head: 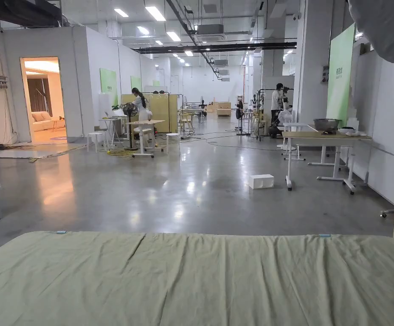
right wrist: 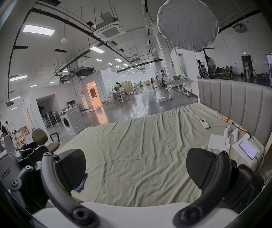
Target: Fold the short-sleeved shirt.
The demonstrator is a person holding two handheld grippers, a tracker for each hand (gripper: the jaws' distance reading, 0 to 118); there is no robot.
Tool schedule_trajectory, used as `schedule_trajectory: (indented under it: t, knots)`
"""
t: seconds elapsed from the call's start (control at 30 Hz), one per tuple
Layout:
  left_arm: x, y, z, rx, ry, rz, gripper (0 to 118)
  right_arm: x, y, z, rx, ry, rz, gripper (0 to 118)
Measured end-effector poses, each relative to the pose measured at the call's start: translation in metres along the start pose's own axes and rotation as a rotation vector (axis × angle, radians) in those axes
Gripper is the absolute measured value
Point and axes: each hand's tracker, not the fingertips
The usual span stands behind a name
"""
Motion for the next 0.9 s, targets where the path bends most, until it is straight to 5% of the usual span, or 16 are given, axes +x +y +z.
schedule_trajectory:
  t: [0.3, 0.47, 0.53, 0.67, 0.9]
  knots:
    - [0.000, 0.000, -0.001, -0.001, 0.010, -0.006, 118, 0.014, -0.004, -0.006, -0.044, -0.040, -0.074, 118]
    - [0.000, 0.001, 0.000, 0.002, 0.010, 0.034, 118, 0.026, -0.008, -0.003, 0.055, 0.085, -0.104, 118]
    - [0.002, 0.000, 0.000, -0.004, 0.001, 0.031, 118, 0.036, -0.010, -0.004, 0.150, 0.193, -0.022, 118]
    - [0.007, -0.004, 0.000, -0.016, -0.011, 0.011, 118, 0.039, -0.008, -0.006, 0.168, -0.003, -0.031, 118]
    - [0.008, -0.004, -0.001, -0.014, -0.006, 0.001, 118, 0.043, -0.017, -0.010, 0.154, 0.053, 0.009, 118]
